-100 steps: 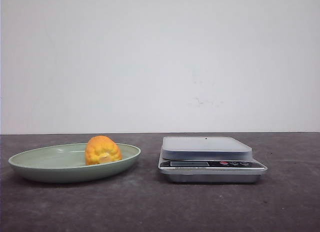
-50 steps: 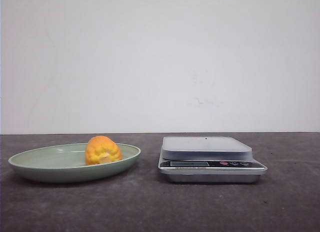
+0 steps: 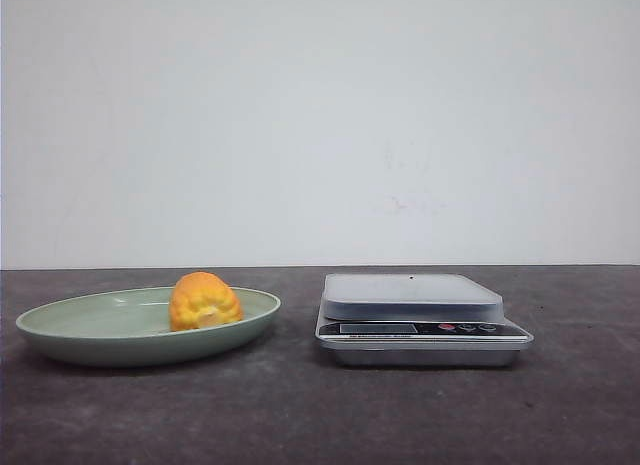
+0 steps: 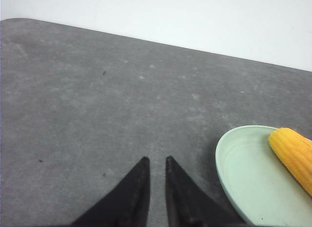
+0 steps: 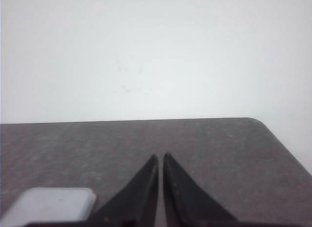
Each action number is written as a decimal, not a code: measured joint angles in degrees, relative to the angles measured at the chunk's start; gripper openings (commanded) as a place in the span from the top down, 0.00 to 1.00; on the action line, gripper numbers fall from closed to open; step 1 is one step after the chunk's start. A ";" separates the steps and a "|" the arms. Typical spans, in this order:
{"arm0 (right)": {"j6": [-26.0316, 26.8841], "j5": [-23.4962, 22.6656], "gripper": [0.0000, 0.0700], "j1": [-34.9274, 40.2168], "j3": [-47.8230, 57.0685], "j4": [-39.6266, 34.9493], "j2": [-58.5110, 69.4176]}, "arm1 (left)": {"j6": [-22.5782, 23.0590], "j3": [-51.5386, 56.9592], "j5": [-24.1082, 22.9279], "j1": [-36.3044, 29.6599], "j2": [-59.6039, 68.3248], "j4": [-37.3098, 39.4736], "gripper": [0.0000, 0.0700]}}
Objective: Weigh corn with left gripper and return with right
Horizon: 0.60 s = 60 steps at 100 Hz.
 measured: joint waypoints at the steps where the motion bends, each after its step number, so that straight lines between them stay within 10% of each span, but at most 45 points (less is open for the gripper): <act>1: 0.02 0.00 0.98 -0.07 -1.07 1.09 0.00 | 0.00 0.00 0.00 0.00 0.00 0.00 0.98; 19: 0.46 0.00 0.98 -0.57 -15.39 13.66 0.33 | 0.00 0.00 0.00 0.00 0.00 0.00 0.98; 60: 0.96 0.00 0.98 -0.57 -23.06 11.13 0.17 | 0.00 0.00 -0.02 0.00 0.02 0.00 0.98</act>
